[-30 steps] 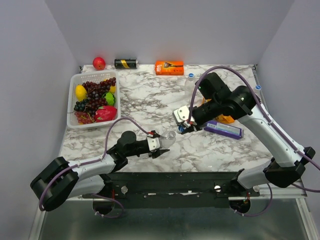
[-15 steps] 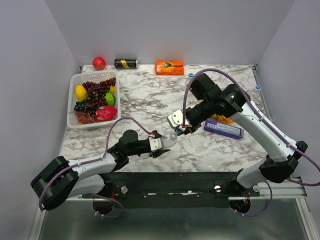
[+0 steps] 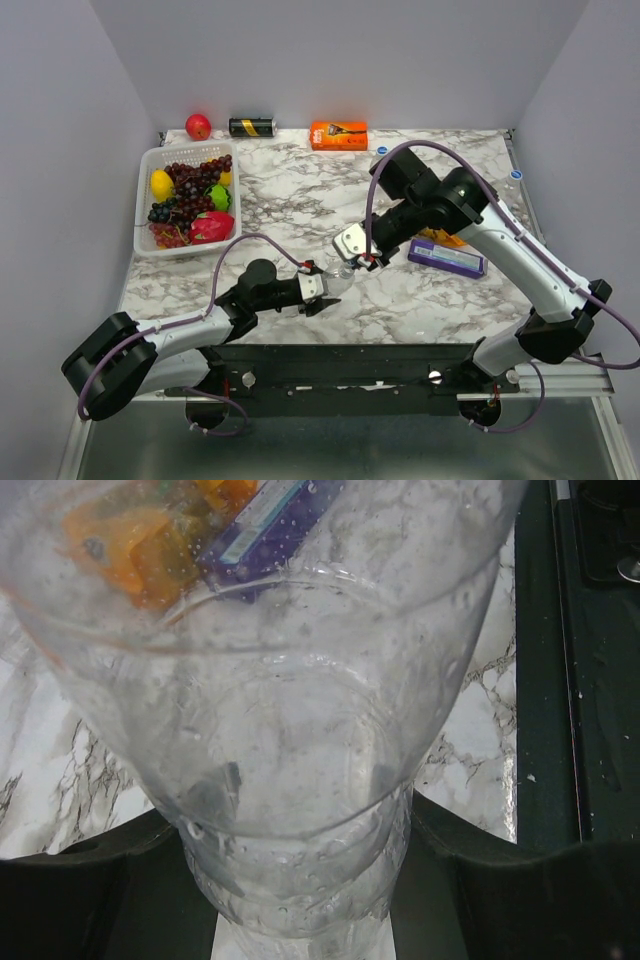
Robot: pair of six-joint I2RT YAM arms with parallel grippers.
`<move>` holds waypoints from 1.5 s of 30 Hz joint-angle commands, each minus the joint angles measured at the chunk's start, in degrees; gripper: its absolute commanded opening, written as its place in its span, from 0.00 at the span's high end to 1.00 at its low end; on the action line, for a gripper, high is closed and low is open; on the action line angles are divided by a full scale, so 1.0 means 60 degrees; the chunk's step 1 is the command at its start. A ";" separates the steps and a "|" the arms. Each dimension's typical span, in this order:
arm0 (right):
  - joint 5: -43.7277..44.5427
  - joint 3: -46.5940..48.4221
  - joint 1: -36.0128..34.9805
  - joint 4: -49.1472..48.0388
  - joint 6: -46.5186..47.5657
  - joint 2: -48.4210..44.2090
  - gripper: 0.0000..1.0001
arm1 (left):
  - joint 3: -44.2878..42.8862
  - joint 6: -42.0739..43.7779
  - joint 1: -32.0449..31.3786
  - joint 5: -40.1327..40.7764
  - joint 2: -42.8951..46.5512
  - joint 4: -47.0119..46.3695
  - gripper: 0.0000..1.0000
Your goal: Screw on the bottle caps
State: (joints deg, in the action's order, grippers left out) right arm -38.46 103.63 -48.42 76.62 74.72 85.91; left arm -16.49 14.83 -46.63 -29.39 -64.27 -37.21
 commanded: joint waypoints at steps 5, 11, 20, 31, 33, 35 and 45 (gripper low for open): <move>-0.0475 0.0335 -0.0089 0.1790 0.0145 0.0257 0.76 | -0.0181 -0.0216 -0.0036 0.0239 0.0062 -0.0536 1.00; -0.0387 0.0218 -0.0089 0.1776 -0.0075 0.0082 0.77 | -0.0079 -0.0260 -0.0050 0.0298 0.0062 -0.0507 1.00; -0.0329 -0.0178 -0.0089 0.1776 -0.0354 -0.0299 0.77 | 0.0112 -0.0216 -0.0050 0.0445 0.0150 -0.0463 1.00; 0.0139 -0.0440 -0.0103 0.1088 -0.0617 -0.0138 0.77 | 0.0039 -0.0245 -0.0050 0.0430 0.0194 -0.0580 1.00; 0.0257 -0.0616 -0.0103 0.0942 -0.0588 -0.0211 0.77 | 0.0068 -0.0289 -0.0050 0.0445 0.0252 -0.0639 1.00; 0.0432 -0.0908 -0.0103 0.0810 -0.0602 -0.0328 0.77 | 0.0141 -0.0333 -0.0036 0.0503 0.0253 -0.0785 1.00; 0.1151 -0.1233 -0.0103 -0.0479 -0.1393 -0.0461 0.77 | 0.0112 -0.0274 -0.0050 0.0430 0.0194 -0.1005 1.00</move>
State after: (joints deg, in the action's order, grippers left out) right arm -35.31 97.08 -48.58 75.16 69.36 82.91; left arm -14.70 13.21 -46.63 -26.35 -64.20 -37.08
